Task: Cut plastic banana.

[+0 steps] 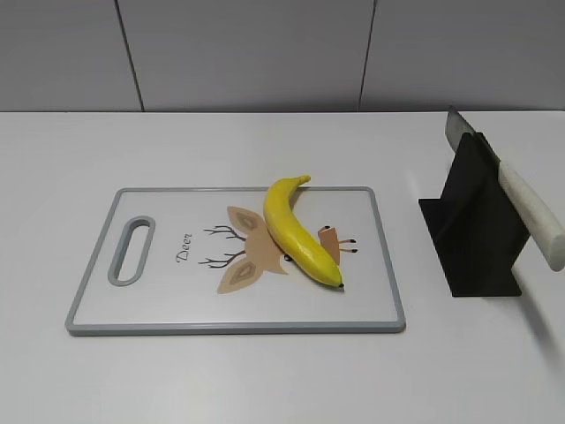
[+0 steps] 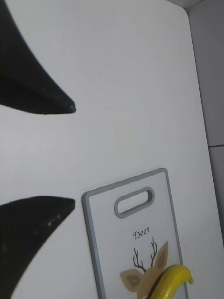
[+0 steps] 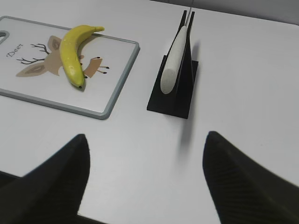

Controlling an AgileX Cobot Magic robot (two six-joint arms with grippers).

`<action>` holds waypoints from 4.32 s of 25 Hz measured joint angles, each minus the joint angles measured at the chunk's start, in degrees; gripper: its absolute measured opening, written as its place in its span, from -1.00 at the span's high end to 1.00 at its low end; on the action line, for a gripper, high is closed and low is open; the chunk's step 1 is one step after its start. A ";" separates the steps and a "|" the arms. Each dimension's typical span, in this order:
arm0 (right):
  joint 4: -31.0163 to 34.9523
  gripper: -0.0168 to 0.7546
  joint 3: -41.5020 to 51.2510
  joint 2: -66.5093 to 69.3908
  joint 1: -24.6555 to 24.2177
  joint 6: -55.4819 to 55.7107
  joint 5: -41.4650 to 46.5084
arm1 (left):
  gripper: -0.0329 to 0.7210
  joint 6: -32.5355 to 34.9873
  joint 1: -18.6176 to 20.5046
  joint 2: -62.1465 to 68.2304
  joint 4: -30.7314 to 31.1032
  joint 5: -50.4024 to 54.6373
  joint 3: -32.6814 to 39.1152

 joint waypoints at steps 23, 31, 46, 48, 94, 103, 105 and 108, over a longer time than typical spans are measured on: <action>-1.07 -0.56 -30.98 59.64 0.00 5.06 9.55 | -0.54 0.00 0.00 0.00 -0.20 0.36 0.05; -3.28 -0.56 -39.02 79.69 2.65 7.92 9.50 | -0.53 0.00 0.00 0.00 -0.26 0.42 0.05; -7.50 -0.56 -41.22 99.26 4.63 12.61 9.50 | -0.53 0.00 0.00 0.00 -0.26 0.42 0.05; -7.55 -0.56 -41.22 99.60 4.63 12.88 9.50 | -0.53 0.00 0.00 0.00 -0.26 0.42 0.05; -4.12 0.50 -43.51 84.96 4.68 -3.33 10.25 | -0.53 1.48 0.00 10.82 -0.21 -3.19 -5.24; 3.64 0.50 -43.51 84.64 5.15 -20.43 8.96 | -0.53 14.32 -0.11 33.08 -4.65 -6.57 -13.28; 3.38 0.50 -43.51 84.59 6.40 -22.68 8.72 | -0.53 18.37 -0.38 38.69 -7.47 -7.73 -15.97; 3.14 0.50 -43.51 84.59 9.03 -27.00 6.83 | -0.53 23.28 -2.59 46.33 -9.18 -7.66 -20.59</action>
